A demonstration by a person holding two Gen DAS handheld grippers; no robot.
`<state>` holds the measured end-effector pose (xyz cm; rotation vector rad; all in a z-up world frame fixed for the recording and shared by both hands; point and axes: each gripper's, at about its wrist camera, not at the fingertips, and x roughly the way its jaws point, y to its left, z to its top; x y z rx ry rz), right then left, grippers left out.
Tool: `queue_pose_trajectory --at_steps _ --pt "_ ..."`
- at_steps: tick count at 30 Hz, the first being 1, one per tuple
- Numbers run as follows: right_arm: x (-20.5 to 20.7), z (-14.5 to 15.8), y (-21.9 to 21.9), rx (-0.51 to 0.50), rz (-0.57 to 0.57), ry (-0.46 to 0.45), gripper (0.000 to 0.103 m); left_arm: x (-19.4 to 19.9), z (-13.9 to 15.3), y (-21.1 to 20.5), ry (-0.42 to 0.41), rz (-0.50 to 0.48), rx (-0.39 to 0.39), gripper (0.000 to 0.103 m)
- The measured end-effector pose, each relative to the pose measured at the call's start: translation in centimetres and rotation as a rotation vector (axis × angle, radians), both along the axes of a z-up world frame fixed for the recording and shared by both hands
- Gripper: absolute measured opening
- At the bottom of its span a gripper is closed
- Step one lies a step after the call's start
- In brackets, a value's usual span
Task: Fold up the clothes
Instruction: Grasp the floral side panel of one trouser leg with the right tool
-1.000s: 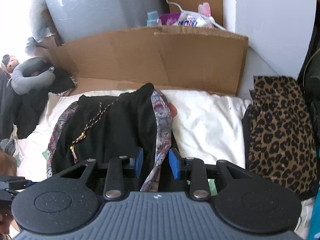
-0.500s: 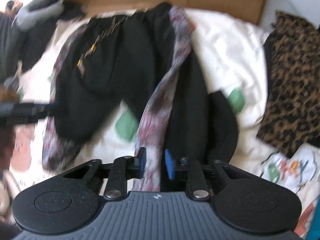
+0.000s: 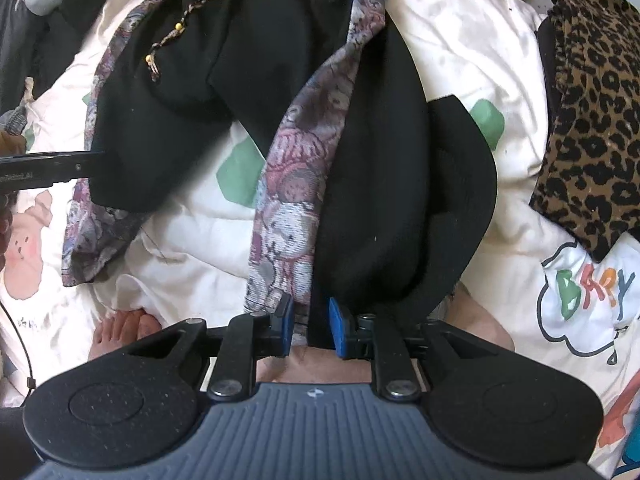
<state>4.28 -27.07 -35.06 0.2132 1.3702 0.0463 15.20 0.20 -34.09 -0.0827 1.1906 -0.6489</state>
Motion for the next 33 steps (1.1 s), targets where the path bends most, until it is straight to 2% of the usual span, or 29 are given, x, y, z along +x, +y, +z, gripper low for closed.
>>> queue_pose_trajectory --at_steps 8,12,16,18,21,23,24,28,33 --pt "-0.3 -1.2 -0.2 0.028 -0.037 0.000 0.026 -0.3 -0.2 -1.4 0.004 -0.033 -0.009 0.055" --pt "0.0 -1.5 0.5 0.017 -0.038 -0.018 0.039 -0.4 -0.3 -1.6 0.005 -0.032 -0.002 0.055" --pt "0.5 -3.4 1.4 -0.037 -0.035 -0.022 0.038 -0.4 -0.5 -1.5 0.010 -0.030 0.010 0.055" --pt "0.8 -4.6 1.7 -0.056 -0.039 -0.018 0.028 -0.5 -0.6 -1.4 0.012 -0.030 0.017 0.055" --pt "0.6 -5.9 1.6 -0.060 -0.060 -0.024 0.023 -0.6 -0.9 -1.3 0.018 -0.035 0.025 0.055" --pt "0.4 -6.1 1.6 -0.061 -0.052 -0.041 0.021 -0.7 -1.1 -1.4 0.019 -0.041 0.034 0.055" --pt "0.3 -6.1 1.5 -0.061 -0.048 -0.044 0.011 -0.7 -1.2 -1.5 0.021 -0.042 0.035 0.055" --pt "0.2 -5.4 1.3 -0.039 -0.036 -0.046 0.000 -0.8 -1.3 -1.8 0.019 -0.042 0.031 0.055" --pt "-0.3 -2.6 0.0 -0.017 -0.041 -0.069 0.000 -1.2 -1.3 -2.4 0.020 -0.062 0.015 0.055"
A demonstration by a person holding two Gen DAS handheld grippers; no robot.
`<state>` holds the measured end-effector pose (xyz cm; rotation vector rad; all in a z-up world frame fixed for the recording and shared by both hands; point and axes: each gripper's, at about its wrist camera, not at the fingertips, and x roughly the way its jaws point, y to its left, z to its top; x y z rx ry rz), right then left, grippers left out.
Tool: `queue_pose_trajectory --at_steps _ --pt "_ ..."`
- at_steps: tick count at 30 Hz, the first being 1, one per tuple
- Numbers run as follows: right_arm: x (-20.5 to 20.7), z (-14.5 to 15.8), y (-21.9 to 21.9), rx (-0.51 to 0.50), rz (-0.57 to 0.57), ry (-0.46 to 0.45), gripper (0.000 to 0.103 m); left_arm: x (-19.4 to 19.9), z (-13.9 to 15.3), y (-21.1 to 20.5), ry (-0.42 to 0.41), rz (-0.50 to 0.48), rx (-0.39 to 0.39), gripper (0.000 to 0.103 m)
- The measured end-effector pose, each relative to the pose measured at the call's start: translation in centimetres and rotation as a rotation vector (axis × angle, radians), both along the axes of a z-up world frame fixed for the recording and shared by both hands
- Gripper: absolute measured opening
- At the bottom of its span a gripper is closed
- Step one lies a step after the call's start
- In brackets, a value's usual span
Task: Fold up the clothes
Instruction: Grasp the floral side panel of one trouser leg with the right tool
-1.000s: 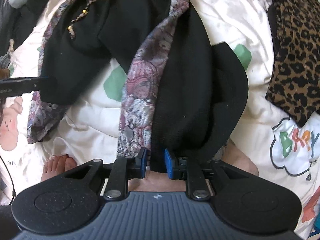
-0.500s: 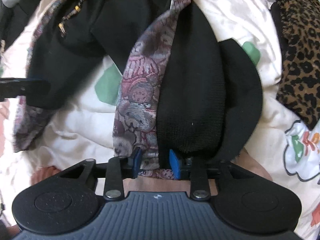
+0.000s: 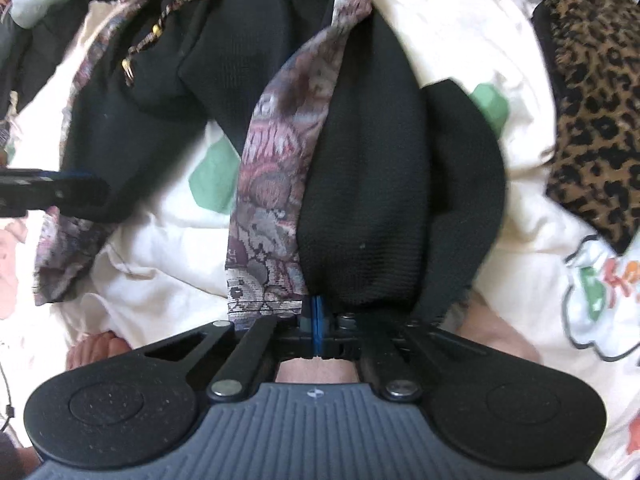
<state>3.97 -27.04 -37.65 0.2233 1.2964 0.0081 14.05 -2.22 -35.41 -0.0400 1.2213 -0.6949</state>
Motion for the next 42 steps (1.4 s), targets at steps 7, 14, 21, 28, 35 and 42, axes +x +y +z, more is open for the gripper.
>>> queue_pose_trajectory --at_steps 7,14,21,28,35,42 --pt "-0.8 2.1 -1.4 0.009 0.000 -0.017 0.000 -0.9 -0.4 -1.8 0.009 -0.060 -0.018 0.055" --pt "0.1 -0.9 0.4 -0.010 0.022 -0.019 0.017 -1.0 -0.3 -2.3 0.020 -0.072 -0.016 0.055" --pt "0.8 -2.4 1.2 -0.029 0.020 -0.029 0.038 -0.7 -0.3 -1.4 0.022 -0.056 0.001 0.055" --pt "1.2 -3.2 1.0 -0.045 0.013 -0.039 0.025 -0.5 -0.5 -0.9 0.030 -0.040 -0.005 0.055" --pt "1.1 -1.9 -0.5 -0.027 0.022 -0.019 0.002 -0.7 -0.6 -1.2 0.030 -0.049 -0.020 0.055" --pt "0.3 3.4 -2.2 -0.061 0.059 -0.039 0.002 -1.3 -0.6 -1.9 0.035 -0.073 -0.035 0.055"
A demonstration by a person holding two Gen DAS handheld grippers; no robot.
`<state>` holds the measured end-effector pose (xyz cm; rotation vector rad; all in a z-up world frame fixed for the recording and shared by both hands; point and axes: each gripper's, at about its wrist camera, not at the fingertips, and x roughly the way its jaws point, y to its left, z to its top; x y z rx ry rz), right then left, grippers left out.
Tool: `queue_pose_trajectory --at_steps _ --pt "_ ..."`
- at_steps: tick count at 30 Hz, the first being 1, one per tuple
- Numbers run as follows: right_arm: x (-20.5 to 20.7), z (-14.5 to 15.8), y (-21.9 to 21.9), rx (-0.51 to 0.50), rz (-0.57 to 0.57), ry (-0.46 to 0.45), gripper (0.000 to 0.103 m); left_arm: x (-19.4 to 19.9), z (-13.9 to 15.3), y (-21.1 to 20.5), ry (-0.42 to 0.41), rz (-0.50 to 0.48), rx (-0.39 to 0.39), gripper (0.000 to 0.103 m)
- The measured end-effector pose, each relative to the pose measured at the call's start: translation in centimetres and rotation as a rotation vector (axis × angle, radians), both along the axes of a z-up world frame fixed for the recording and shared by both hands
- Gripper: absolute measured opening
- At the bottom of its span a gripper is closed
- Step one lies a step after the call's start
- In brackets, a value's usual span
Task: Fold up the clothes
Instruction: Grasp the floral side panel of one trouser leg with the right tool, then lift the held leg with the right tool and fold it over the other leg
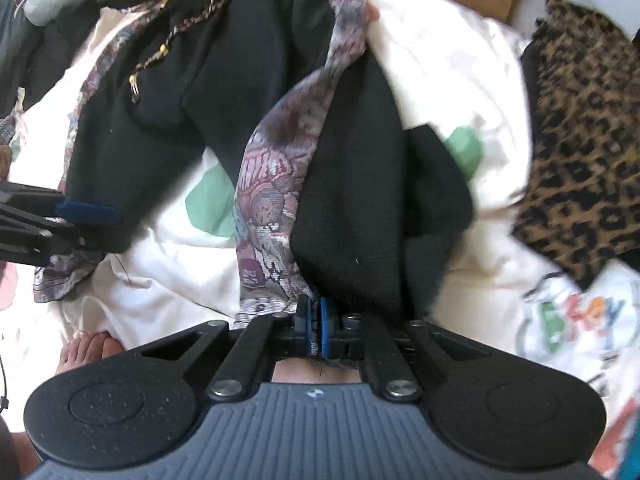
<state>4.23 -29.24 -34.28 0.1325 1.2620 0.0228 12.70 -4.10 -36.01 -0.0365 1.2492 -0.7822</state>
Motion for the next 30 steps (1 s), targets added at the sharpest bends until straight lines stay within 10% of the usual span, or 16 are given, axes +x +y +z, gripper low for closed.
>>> queue_pose_trajectory --at_steps 15,30 --pt "0.6 5.9 -8.9 -0.230 -0.143 -0.132 0.002 0.0 -1.1 -4.4 0.023 -0.046 -0.060 0.055" --pt "4.0 2.6 -16.5 -0.346 -0.222 -0.168 0.002 0.8 -3.4 -10.6 0.042 -0.109 -0.110 0.054"
